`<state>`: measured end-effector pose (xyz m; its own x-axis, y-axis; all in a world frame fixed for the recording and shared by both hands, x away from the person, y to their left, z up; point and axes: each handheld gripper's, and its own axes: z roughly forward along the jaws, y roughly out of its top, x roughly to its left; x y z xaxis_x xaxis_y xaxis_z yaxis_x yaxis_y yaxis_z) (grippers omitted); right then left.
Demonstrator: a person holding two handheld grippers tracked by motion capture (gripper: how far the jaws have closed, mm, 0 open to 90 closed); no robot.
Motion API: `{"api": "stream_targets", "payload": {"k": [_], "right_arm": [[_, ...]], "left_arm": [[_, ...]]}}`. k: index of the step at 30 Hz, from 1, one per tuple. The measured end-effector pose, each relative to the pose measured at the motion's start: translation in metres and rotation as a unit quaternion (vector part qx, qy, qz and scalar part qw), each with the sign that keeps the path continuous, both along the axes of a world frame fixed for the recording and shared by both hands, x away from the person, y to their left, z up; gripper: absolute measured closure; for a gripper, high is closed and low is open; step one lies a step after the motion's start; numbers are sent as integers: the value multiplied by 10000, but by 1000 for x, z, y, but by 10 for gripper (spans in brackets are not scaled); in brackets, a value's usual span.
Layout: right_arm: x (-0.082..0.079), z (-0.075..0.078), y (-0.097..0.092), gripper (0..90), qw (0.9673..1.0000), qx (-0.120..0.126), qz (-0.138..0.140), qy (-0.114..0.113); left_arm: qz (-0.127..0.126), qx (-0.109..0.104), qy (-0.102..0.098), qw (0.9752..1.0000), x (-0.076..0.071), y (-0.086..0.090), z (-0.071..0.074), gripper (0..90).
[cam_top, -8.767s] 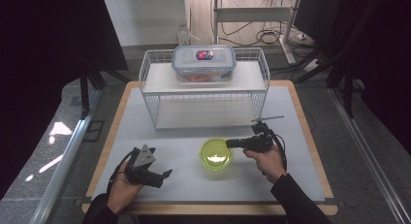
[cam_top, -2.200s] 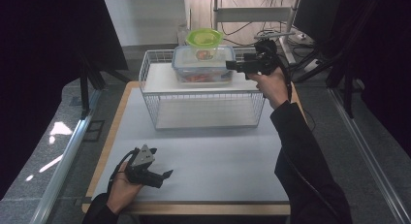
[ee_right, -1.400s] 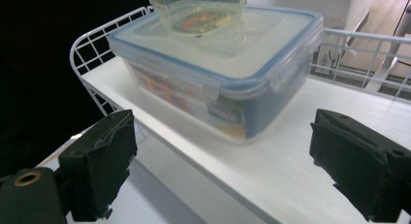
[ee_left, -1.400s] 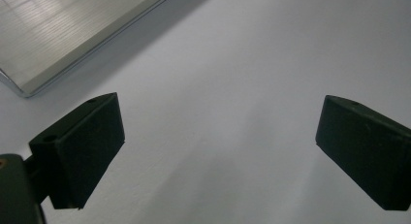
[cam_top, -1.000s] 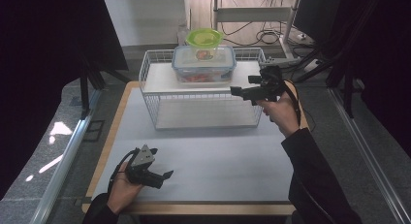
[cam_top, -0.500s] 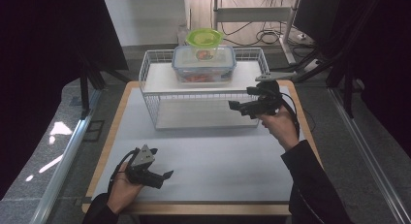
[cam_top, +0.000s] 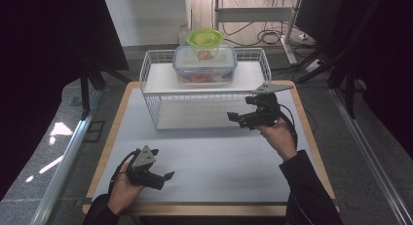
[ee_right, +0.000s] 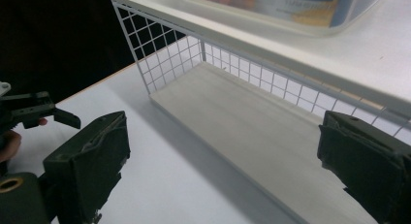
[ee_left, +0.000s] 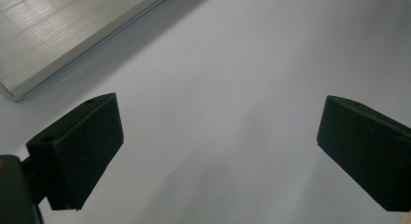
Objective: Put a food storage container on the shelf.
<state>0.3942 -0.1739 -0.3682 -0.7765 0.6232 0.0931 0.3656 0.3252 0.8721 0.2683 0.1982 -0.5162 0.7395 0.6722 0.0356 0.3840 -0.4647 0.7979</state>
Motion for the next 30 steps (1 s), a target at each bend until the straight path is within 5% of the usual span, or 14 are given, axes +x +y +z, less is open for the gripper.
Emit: {"api": "stream_targets", "payload": {"k": [14, 30], "right_arm": [[-16, -37, 2, 0, 9994, -331, 43, 93], [-42, -52, -11, 3, 9992, -378, 35, 79]], "left_arm": [[-24, -18, -22, 10000, -1, 0, 0, 29], [-40, -46, -11, 10000, -1, 1, 1, 29]]}}
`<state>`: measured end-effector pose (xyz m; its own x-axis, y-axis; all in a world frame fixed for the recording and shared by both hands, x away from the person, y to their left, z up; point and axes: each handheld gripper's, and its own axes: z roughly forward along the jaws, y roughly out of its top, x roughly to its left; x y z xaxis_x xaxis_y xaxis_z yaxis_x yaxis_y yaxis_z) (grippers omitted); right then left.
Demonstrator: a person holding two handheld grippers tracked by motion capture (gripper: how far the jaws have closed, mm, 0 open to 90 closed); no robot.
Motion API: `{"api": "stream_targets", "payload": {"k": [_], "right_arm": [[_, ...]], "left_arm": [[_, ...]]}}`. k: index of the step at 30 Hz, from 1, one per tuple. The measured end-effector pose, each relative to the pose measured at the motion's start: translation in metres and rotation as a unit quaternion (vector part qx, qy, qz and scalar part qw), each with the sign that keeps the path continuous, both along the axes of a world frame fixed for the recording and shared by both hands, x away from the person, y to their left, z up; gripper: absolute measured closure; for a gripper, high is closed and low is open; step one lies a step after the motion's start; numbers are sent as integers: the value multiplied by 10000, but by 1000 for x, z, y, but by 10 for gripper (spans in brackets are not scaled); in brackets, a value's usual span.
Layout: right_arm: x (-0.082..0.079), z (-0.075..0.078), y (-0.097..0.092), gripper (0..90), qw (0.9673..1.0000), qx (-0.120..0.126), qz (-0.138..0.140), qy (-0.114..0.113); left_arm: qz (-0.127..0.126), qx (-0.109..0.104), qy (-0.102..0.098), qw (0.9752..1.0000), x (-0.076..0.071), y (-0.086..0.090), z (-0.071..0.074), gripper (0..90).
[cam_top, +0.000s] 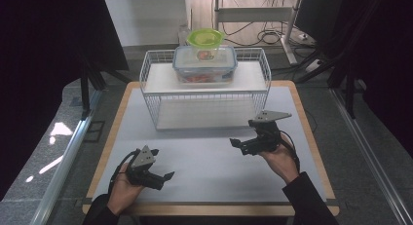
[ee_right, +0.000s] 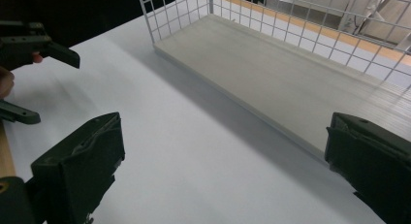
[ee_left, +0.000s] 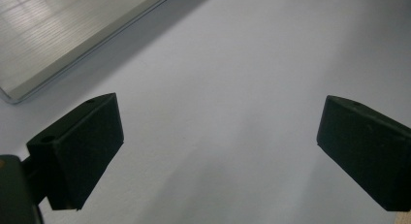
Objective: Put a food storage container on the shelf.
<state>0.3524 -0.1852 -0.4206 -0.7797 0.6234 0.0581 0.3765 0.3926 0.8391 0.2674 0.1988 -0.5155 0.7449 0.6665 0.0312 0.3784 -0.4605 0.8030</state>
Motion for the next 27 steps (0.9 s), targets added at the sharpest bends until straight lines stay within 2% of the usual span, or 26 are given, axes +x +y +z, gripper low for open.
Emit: {"api": "stream_targets", "payload": {"k": [8, 16, 27], "right_arm": [[-10, -13, -8, 3, 9998, -121, -145, -106], [-18, -32, -17, 3, 9997, -148, -211, 24], [-33, -52, -32, 2, 9991, -252, -351, 43]], "left_arm": [[-10, 12, 7, 10000, 0, 0, 0, 29], [-8, 9, 40, 10000, 0, -1, -1, 28], [-35, 41, 94, 9999, 2, -1, -3, 24]]}}
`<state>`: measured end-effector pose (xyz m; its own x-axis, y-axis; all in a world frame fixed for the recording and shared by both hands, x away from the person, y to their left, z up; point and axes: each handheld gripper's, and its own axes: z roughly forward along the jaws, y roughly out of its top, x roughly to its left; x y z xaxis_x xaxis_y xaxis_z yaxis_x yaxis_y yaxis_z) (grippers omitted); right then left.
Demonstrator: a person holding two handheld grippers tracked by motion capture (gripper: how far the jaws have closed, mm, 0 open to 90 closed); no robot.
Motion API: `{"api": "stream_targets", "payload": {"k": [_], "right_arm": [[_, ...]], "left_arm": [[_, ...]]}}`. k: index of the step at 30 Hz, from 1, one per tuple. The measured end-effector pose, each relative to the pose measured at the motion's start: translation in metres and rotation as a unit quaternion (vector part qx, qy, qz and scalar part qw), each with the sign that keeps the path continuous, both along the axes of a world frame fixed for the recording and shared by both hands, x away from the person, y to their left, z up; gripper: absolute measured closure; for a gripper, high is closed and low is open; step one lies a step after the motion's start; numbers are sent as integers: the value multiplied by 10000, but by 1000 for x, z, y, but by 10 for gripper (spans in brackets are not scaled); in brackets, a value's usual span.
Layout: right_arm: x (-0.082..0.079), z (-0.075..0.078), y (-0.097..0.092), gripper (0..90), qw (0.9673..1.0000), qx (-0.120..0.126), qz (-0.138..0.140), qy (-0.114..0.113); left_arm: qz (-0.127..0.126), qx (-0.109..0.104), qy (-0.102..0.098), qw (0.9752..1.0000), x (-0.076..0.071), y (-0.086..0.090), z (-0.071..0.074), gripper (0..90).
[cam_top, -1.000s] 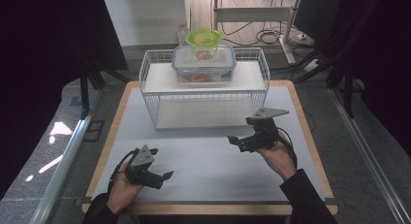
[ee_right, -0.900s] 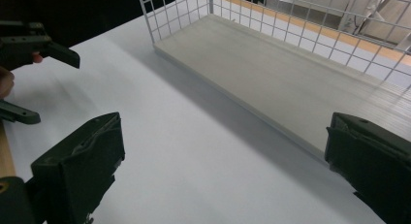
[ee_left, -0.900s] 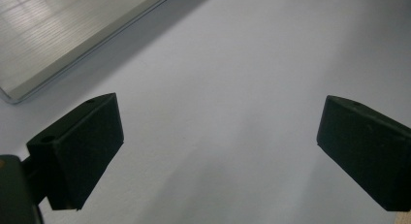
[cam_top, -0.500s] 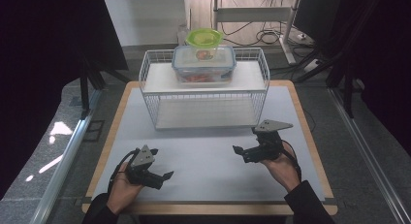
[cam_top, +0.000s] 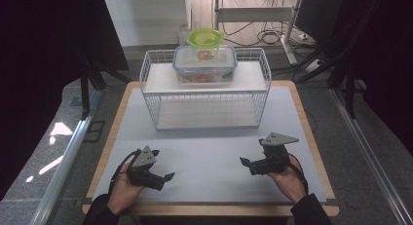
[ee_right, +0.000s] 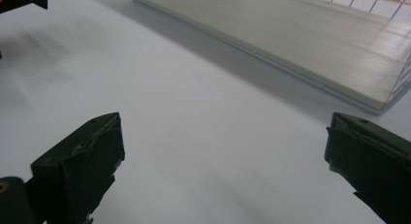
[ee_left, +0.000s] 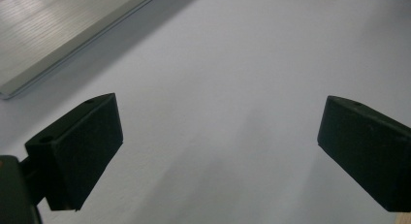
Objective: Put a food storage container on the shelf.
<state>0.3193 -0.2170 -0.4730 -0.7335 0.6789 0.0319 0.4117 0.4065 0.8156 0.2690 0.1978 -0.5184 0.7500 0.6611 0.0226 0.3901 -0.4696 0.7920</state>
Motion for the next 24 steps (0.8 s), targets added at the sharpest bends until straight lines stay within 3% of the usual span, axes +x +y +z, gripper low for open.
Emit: {"api": "stream_targets", "payload": {"k": [15, 24], "right_arm": [[-10, -35, -12, 1, 9979, -507, -111, 391], [-12, -38, -16, 0, 9971, -559, -143, 505]], "left_arm": [[-39, 38, 87, 9999, 1, -1, -3, 21], [-37, 57, 115, 9999, 3, -1, -4, 21]]}}
